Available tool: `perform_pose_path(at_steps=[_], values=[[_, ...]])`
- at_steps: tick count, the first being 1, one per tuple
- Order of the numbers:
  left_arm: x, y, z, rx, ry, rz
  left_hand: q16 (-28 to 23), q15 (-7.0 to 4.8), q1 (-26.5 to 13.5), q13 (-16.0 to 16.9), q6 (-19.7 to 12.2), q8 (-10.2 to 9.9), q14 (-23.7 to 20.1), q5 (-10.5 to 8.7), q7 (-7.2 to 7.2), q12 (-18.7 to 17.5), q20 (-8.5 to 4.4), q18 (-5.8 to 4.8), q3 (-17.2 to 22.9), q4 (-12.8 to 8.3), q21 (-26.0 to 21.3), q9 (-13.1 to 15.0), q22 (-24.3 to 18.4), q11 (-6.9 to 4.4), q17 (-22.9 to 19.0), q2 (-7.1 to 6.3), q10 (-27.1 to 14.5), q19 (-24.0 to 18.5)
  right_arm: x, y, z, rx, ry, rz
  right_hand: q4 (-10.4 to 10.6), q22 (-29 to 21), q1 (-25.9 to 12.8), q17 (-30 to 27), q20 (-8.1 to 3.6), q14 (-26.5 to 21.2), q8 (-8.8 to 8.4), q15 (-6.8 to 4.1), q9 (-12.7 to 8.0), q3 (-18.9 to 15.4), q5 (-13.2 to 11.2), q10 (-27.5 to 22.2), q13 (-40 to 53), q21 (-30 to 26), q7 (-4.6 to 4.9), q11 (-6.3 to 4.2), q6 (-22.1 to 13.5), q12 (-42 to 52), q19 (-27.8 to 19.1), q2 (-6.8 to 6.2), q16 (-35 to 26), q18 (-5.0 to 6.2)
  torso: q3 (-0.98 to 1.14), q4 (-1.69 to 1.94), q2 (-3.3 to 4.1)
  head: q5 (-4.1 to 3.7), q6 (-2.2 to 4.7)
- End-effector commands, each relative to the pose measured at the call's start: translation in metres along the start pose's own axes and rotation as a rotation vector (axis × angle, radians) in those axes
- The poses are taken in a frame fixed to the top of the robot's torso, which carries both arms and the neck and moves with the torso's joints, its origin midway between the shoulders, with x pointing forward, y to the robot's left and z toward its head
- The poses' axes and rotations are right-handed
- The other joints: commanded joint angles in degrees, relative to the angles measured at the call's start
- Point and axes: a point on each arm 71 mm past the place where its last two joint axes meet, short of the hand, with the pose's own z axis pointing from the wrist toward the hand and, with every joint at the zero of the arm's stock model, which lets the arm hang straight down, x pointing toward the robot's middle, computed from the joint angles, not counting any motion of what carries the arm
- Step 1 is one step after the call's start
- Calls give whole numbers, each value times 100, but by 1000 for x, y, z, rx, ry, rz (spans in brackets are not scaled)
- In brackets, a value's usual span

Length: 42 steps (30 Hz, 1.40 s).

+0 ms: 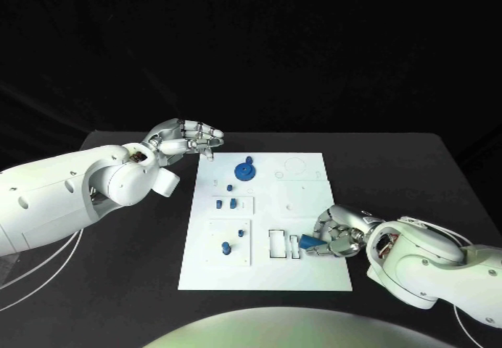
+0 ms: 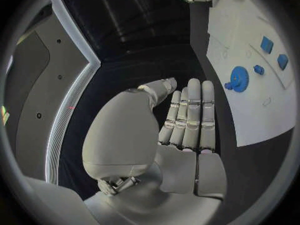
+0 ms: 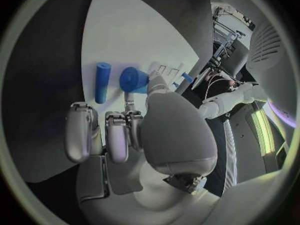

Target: Assemble the parts on the task board

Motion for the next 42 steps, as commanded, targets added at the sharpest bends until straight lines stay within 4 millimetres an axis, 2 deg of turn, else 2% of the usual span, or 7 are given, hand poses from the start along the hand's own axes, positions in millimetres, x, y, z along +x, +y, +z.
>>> perform_pose_path(at_steps=[1, 8, 17, 21, 26, 34, 42], values=[[3, -1, 1, 7, 19, -2, -22, 19, -21, 8, -38, 21, -38, 27, 171, 38, 15, 70, -21, -13, -35, -5, -5, 12, -7, 32, -35, -32, -1, -2, -2, 36, 3, 50, -9, 1182, 251, 1160, -49, 530, 35, -48, 22, 66, 17, 321, 1091, 35, -93, -34, 149, 37, 240, 346, 24, -57, 0, 0, 2, -6, 7], [4, -1, 1, 7, 21, -3, -22, 19, -21, 8, -38, 21, -38, 27, 171, 38, 15, 70, -21, -13, -35, -5, -5, 12, -7, 32, -35, -32, -14, 8, -5, 15, -16, 124, 10, 1183, 70, 1152, -75, 528, -5, -73, 0, 93, 10, 337, 1103, 43, -120, -61, 239, 45, 242, 472, 22, -59, -2, 3, -2, -14, 19], [4, -1, 2, 8, 22, -3, -22, 19, -21, 8, -38, 21, -38, 27, 171, 38, 15, 70, -21, -13, -35, -5, -5, 12, -7, 32, -35, -32, -20, 17, -6, -4, -10, 173, -9, 1188, 76, 1157, -91, 529, -33, -95, -17, 142, 18, 374, 1151, 68, -159, -93, 310, 97, 247, 527, 23, -62, 1, 5, 9, -12, 6], [4, -1, 2, 8, 22, -3, -21, 20, -23, 8, -41, 24, -39, 28, 171, 42, 16, 71, -21, -15, -39, -6, -8, 12, -8, 35, -39, -32, -17, 23, -1, -17, 14, 175, -8, 1190, 77, 1167, -96, 531, -42, -101, -21, 155, 19, 382, 1162, 77, -165, -98, 325, 109, 250, 539, 26, -64, 0, -9, 9, -3, 12], [6, -1, 3, 8, 29, -5, -21, 20, -23, 8, -41, 24, -39, 28, 171, 42, 16, 71, -21, -15, -39, -6, -8, 12, -8, 35, -39, -32, -7, 34, 6, -35, 68, 162, 8, 1184, 3, 1151, -106, 528, -73, -108, -36, 148, 10, 392, 1172, 53, -162, -101, 356, 118, 243, 546, 21, -60, 7, 17, 11, -4, 11], [6, -1, 2, 8, 27, -4, -21, 20, -23, 8, -41, 24, -39, 28, 171, 42, 16, 71, -21, -15, -39, -6, -8, 12, -8, 35, -39, -32, 3, 42, 13, -47, 108, 152, 16, 1185, -452, 1172, -118, 532, -160, -116, -59, 91, 4, 426, 1212, 63, -172, -111, 485, 155, 243, 667, 26, -62, -1, -2, 9, 15, 1], [6, -1, 2, 7, 28, -4, -20, 21, -28, 8, -43, 26, -40, 28, 172, 44, 18, 71, -21, -12, -42, -7, -10, 13, -8, 39, -42, -32, 6, 45, 18, -49, 114, 143, 16, 1201, -687, 1254, -126, 548, -175, -128, -45, 30, 2, 460, 1262, 132, -192, -127, 570, 209, 262, 693, 49, -73, 0, 0, 8, 14, 6]])
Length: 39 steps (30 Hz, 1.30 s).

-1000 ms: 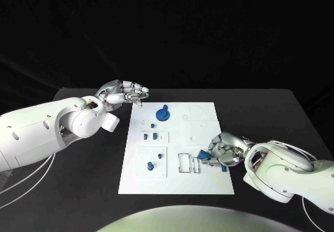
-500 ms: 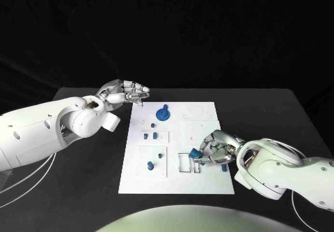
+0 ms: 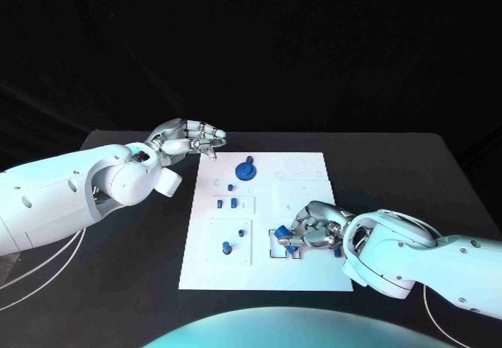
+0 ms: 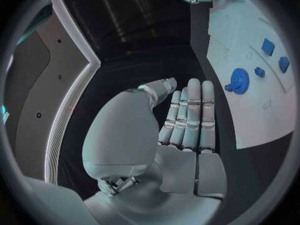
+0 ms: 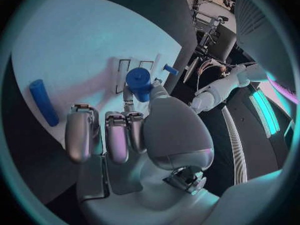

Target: Assemble the parts on the task board

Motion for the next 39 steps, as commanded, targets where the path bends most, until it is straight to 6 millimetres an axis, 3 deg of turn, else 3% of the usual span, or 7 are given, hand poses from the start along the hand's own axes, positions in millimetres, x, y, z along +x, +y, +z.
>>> perform_pose_path(at_steps=[1, 8, 16, 30, 33, 34, 39], values=[[3, -1, 0, 7, 19, -2, -20, 0, -29, 8, -44, 26, -19, 28, 172, 22, 17, 71, -22, -12, -20, -9, -5, 13, -9, 39, -42, -32, 2, 0, 2, 0, 24, -15, -1, 1204, -58, 1262, -47, 551, 11, -50, 44, -31, 2, 470, 1273, 39, -352, -47, 433, 34, 266, 32, 25, -76, -1, -2, -1, -1, 6], [2, -1, 0, 5, 19, -2, -19, 0, -32, 7, -48, 25, -19, 29, 174, 24, 18, 71, -21, -10, -22, -10, -7, 14, -9, 43, -45, -31, 6, 2, 6, -2, 48, -28, -6, 1205, -300, 1276, -66, 553, 51, -74, 90, -161, -4, 482, 1291, 43, -391, -78, 558, 48, 266, -60, 29, -76, -2, -3, 2, 18, -17], [2, -1, -1, 3, 18, -2, -19, 0, -32, 7, -48, 25, -19, 29, 174, 24, 18, 71, -21, -10, -22, -10, -7, 14, -9, 43, -45, -31, 9, 3, 9, 0, 51, -29, -1, 1203, -371, 1286, -72, 555, 62, -81, 104, -192, -3, 483, 1292, 37, -399, -86, 581, 48, 263, -69, 32, -75, 1, -3, 0, 25, -22], [1, -1, -2, 1, 17, -2, -19, 0, -32, 7, -48, 25, -19, 29, 174, 24, 18, 71, -21, -10, -22, -10, -7, 14, -9, 43, -45, -31, 7, 3, 12, 6, 15, -42, 9, 1206, -1267, 1299, -109, 557, 213, -118, 287, -826, -13, 496, 1315, 57, -446, -126, 651, 54, 266, -45, 34, -78, 2, -2, 2, 20, -17], [1, -1, -2, 1, 16, -2, -19, 0, -32, 7, -48, 25, -19, 29, 174, 24, 18, 71, -21, -10, -22, -10, -7, 14, -9, 43, -45, -31, 8, 4, 12, 1, 17, -42, 15, 1205, -1474, 1299, -109, 557, 232, -117, 318, -916, 1, 495, 1314, 54, -445, -126, 643, 49, 264, -165, 34, -78, 1, -1, 2, 15, -22], [1, -1, -2, 1, 16, -1, -19, 0, -32, 7, -48, 25, -19, 29, 174, 24, 18, 71, -21, -10, -22, -10, -7, 14, -9, 43, -45, -31, 8, 4, 12, -1, 18, -41, 18, 1202, -1602, 1297, -108, 557, 243, -117, 336, -883, 18, 495, 1315, 42, -445, -126, 636, 46, 260, -277, 33, -75, 1, -1, 2, 10, -21], [1, -1, -2, 0, 15, -1, -19, 0, -32, 7, -48, 25, -19, 29, 174, 24, 18, 71, -21, -10, -22, -10, -7, 14, -9, 43, -45, -31, 8, 3, 12, -2, 16, -41, 19, 1201, -1661, 1295, -108, 556, 248, -117, 347, -834, 24, 494, 1313, 39, -444, -125, 630, 41, 259, -330, 32, -75, 2, -10, -2, 12, -20]])
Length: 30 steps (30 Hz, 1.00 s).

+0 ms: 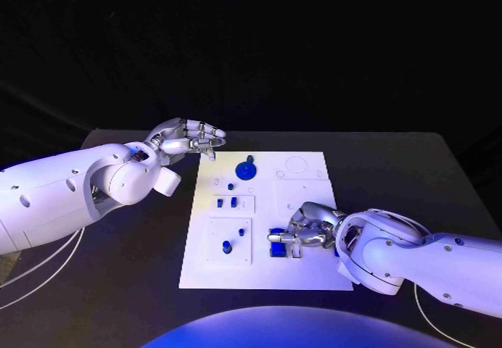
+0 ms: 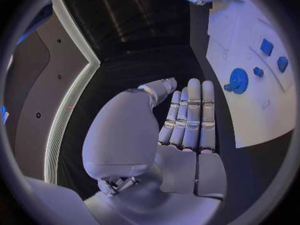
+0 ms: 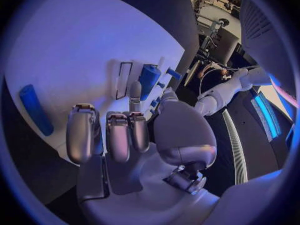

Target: Assemble the parts on the task board

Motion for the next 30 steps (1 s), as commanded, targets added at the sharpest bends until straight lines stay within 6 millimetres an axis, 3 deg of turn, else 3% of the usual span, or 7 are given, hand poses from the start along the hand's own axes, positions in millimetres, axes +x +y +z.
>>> perform_pose_path(at_steps=[1, 11, 12, 17, 22, 27, 30], values=[[2, -1, 0, 6, 15, -1, -19, 1, -32, 8, -28, 25, -19, 29, 194, 24, 18, 71, -21, -10, -22, -6, -8, 13, -9, 43, -45, -31, 0, 0, -1, -5, -4, -13, -4, 1204, -56, 1294, -26, 567, 13, -23, 7, 32, 12, 531, 1315, 16, -7, -5, -46, -6, 260, -3, 35, -74, 1, -5, -4, -1, -4], [1, -1, 0, 5, 12, -1, -19, 1, -32, 8, -28, 25, -19, 29, 194, 24, 18, 71, -21, -10, -22, -6, -8, 13, -9, 43, -45, -31, -1, -4, -7, -9, 3, -17, -24, 1201, 83, 1287, -26, 566, 19, -23, 25, 151, 4, 533, 1319, 2, -8, -6, -62, -4, 256, 43, 33, -72, 4, -7, -5, -5, -4], [1, -1, 0, 5, 12, -1, -19, 1, -32, 8, -28, 25, -19, 29, 194, 24, 18, 71, -21, -10, -22, -6, -8, 13, -9, 43, -45, -31, -1, -5, -8, -10, 5, -17, -38, 1198, 345, 1278, -27, 564, 21, -24, 39, 212, -9, 533, 1320, -7, -10, -8, -81, -7, 252, 77, 30, -70, 4, -7, -6, -4, -3], [1, -1, 0, 6, 11, -1, -19, 1, -32, 8, -28, 25, -19, 29, 194, 24, 18, 71, -21, -10, -22, -6, -8, 13, -9, 43, -45, -31, -5, -11, -16, -12, -10, -12, -53, 1195, 793, 1262, -30, 561, 13, -27, 58, 239, -14, 532, 1320, -18, -12, -10, -114, -14, 248, 104, 25, -68, 3, -10, -5, -5, -4], [0, -1, -1, 8, 5, 1, -19, 1, -32, 8, -28, 25, -19, 29, 194, 24, 18, 71, -21, -10, -22, -6, -8, 13, -9, 43, -45, -31, -24, -23, -28, -8, -95, 6, -55, 1175, 1336, 1196, 15, 548, -206, 41, -3, 174, -17, 504, 1283, -102, 104, 82, -393, -83, 221, 39, 4, -56, 3, -19, -14, -17, -16], [0, -1, 0, 11, 2, 2, -17, 1, -35, 8, -32, 33, -23, 31, 194, 34, 20, 72, -18, -12, -31, -9, -14, 13, -11, 51, -52, -30, -48, -40, -42, 26, -163, -13, -54, 1178, 1499, 1178, 55, 544, -313, 87, -20, 106, -18, 475, 1245, -94, 165, 137, -497, -149, 219, -27, -3, -58, -4, -21, -25, -78, -27], [0, -1, 0, 12, 2, 1, -17, 1, -35, 8, -32, 33, -23, 31, 194, 34, 20, 72, -18, -12, -31, -9, -14, 13, -11, 51, -52, -30, -56, -50, -49, 53, -182, -41, -59, 1181, 1583, 1171, 70, 543, -342, 102, -19, 80, -16, 461, 1225, -82, 178, 150, -505, -183, 221, -76, -5, -60, 3, -27, -27, -109, -39]])
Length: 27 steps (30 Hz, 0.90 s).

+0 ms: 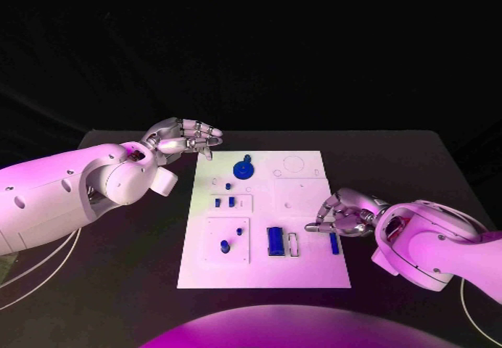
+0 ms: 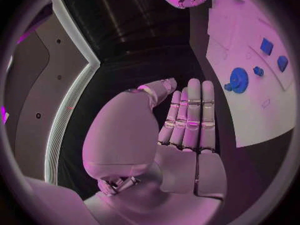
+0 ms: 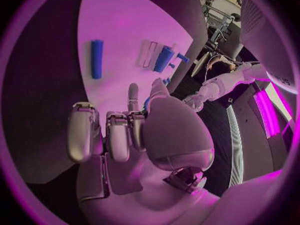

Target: Assemble the parts on the task board

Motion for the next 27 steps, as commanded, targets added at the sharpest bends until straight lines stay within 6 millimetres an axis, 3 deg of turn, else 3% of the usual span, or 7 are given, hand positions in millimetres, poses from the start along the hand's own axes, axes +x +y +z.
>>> perform_pose_path(at_steps=[1, 4, 11, 15, 27], values=[[2, -2, 1, 14, 8, 0, -17, 1, -12, 8, -32, 33, -23, 31, 194, 34, 20, 73, -18, -12, -31, -10, -5, -8, -5, 28, -30, -30, -7, -6, -4, -12, -36, -52, 8, 1175, 130, 1158, 32, 525, -48, 47, -8, -40, -13, 400, 1209, 3, 11, 43, -52, -54, 217, -26, -7, -59, 1, -8, -5, -48, -17], [2, -2, 2, 15, 8, 0, -17, 1, -12, 8, -32, 33, -23, 31, 194, 34, 20, 73, -18, -12, -31, -10, -5, -8, -5, 28, -30, -30, -9, -16, -8, 8, -49, -89, 11, 1172, 333, 1135, 55, 520, -151, 70, -32, -51, -12, 375, 1173, -11, 47, 72, -101, -117, 209, -67, -15, -56, 3, -16, -12, -68, -30], [3, 0, 2, 14, 11, -1, -17, 1, -12, 8, -32, 33, -23, 31, 194, 34, 20, 73, -18, -12, -31, -10, -5, -8, -5, 28, -30, -30, -5, -31, -13, 35, -62, -151, 8, 1170, 489, 1127, 71, 518, -217, 83, -53, -45, -9, 367, 1162, -19, 60, 85, -86, -138, 205, -58, -19, -54, 9, -48, -37, -45, -51], [3, 0, 2, 12, 13, -1, -17, 1, -12, 8, -32, 33, -23, 31, 194, 34, 20, 73, -18, -12, -31, -10, -5, -8, -5, 28, -30, -30, 0, -37, -15, 52, -63, -176, 13, 1171, 528, 1123, 74, 517, -227, 84, -56, -43, -9, 368, 1163, -14, 58, 85, -60, -137, 206, -41, -20, -55, -1, -33, -39, -76, -38], [3, 1, 2, 9, 14, -1, -17, 1, -12, 8, -32, 33, -23, 31, 194, 34, 20, 73, -18, -12, -31, -10, -5, -8, -5, 28, -30, -30, 17, -39, -13, 60, -38, -187, 28, 1171, 540, 1118, 75, 516, -216, 78, -50, -72, -15, 368, 1161, -16, 37, 71, 46, -141, 205, -27, -22, -54, 0, -34, -26, -116, -42]])
